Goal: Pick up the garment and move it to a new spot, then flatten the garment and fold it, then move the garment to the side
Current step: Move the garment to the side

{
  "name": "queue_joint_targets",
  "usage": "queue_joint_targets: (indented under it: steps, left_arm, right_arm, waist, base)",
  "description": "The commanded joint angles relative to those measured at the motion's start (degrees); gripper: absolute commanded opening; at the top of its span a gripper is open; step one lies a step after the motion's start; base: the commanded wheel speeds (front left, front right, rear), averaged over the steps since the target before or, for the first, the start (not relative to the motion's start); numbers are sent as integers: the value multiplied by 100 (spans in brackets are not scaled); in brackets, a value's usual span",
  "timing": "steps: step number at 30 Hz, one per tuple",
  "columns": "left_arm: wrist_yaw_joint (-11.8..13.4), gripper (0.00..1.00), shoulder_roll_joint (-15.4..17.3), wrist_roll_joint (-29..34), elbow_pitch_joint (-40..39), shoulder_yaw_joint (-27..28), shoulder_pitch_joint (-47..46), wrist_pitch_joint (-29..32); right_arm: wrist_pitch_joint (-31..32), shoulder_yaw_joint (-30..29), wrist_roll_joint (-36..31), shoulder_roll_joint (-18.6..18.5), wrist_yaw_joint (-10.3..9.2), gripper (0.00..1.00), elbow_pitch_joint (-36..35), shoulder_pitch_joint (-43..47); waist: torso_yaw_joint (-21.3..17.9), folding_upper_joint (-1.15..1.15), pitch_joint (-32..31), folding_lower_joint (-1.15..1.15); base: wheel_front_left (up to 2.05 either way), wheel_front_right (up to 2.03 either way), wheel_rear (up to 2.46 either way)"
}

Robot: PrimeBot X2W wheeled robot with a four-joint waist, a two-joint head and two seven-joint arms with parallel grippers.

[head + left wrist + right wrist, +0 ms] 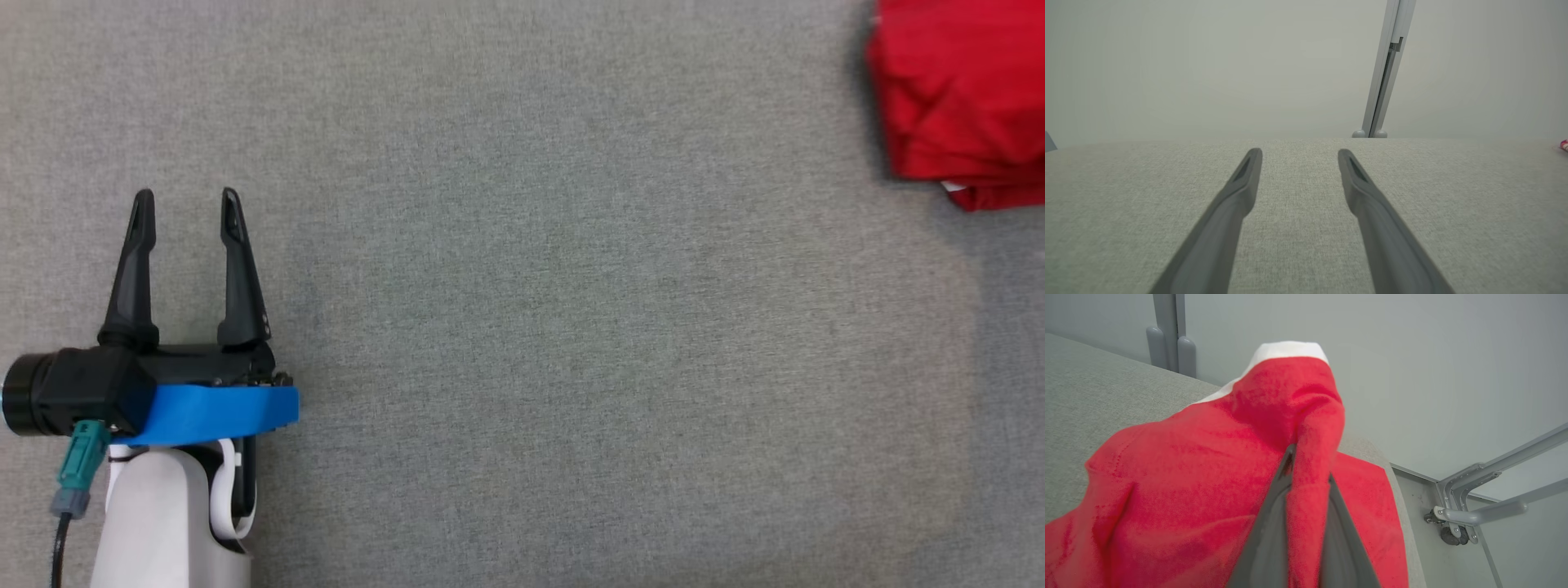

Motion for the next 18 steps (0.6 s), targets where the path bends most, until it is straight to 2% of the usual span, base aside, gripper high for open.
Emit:
queue_joint_targets:
  steps: [1,7,14,15,16,17,18]
  left_arm:
    - [-1,100,33,35,-74,-3,-163,-24]
    - [-5,100,59,79,-201,-31,-268,-24]
    - [-24,100,105,93,-284,-53,-359,-24]
    - [-24,100,108,96,-292,-54,-357,-24]
    - [-18,100,112,100,-304,-53,-348,-24]
    - [-11,100,113,104,-313,-52,-344,-24]
    - [-8,100,116,105,-313,-55,-344,-24]
  right_arm:
    - [46,-16,49,-289,-1,0,42,-161]
    - [228,13,96,-799,-1,0,285,-403]
    - [343,-39,-53,-858,-1,0,714,-721]
    - [364,-35,-84,-825,-1,4,786,-770]
    - [337,-40,-116,-797,-1,22,839,-831]
    - [296,-51,-172,-788,-1,89,899,-894]
    - [260,-52,-225,-779,-1,100,969,-930]
  waist:
    - [54,0,124,-1]
    - [70,0,322,-1]
    - [127,0,458,-1]
    - [136,0,466,-1]
    - [141,0,473,-1]
    - [146,0,479,-1]
    - [156,0,478,-1]
  base:
    - [0,0,0]
    - [0,0,0]
    - [0,0,0]
    - [0,0,0]
    - [0,0,0]
    - [0,0,0]
    - [0,0,0]
